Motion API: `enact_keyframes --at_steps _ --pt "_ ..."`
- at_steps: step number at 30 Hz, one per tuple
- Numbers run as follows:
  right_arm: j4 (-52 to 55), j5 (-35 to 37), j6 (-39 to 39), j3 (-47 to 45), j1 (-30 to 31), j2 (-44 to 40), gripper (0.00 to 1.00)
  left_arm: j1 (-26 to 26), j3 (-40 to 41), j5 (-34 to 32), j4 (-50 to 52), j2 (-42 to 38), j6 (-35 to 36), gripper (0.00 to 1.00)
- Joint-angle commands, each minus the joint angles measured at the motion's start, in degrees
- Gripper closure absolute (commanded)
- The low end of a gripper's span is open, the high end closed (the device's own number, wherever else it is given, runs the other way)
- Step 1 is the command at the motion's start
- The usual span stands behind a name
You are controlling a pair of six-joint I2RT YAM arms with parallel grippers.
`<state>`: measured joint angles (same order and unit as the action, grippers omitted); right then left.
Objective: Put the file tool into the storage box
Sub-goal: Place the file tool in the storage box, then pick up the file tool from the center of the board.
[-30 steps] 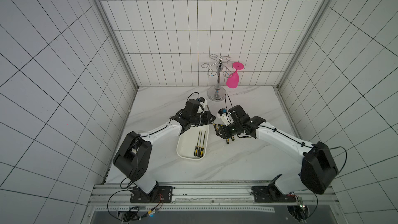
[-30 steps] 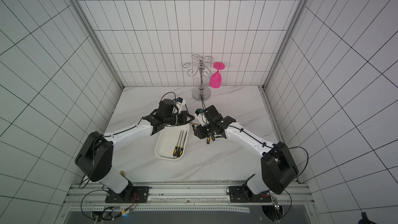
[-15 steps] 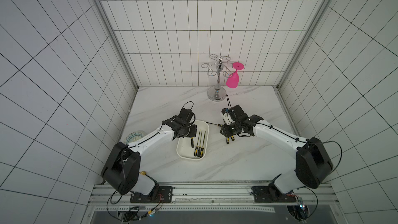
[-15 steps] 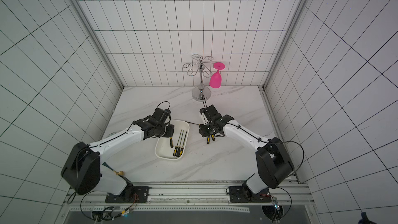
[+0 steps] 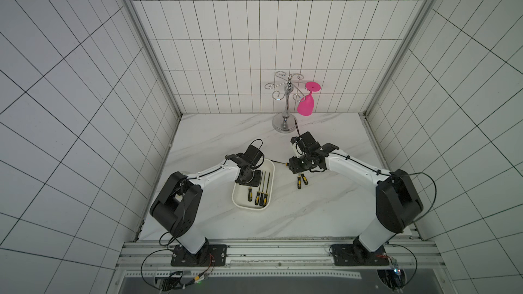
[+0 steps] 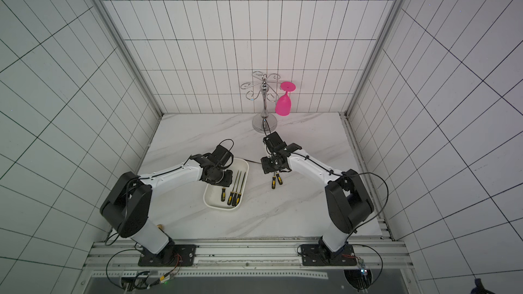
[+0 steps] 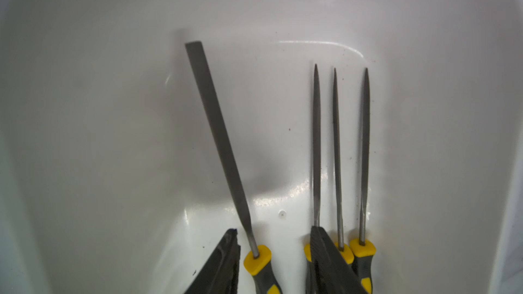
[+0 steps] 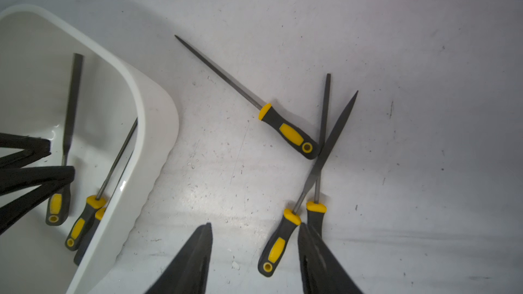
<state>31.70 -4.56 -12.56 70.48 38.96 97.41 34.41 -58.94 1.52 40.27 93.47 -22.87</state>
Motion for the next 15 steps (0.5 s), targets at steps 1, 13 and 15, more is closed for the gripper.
enact_keyframes --at_steps 1,13,15 --pt "2.75 3.3 1.63 4.15 -0.33 3.46 0.46 0.13 -2.1 -0.78 -1.1 0.31 -0.13 0.54" --pt "1.78 4.91 5.2 12.42 -0.99 14.58 0.46 0.12 -4.21 5.08 -6.78 0.23 -6.57 0.54" --pt "1.85 4.65 5.92 14.19 -1.32 16.53 0.46 0.08 -4.15 5.98 -6.96 0.05 -6.75 0.54"
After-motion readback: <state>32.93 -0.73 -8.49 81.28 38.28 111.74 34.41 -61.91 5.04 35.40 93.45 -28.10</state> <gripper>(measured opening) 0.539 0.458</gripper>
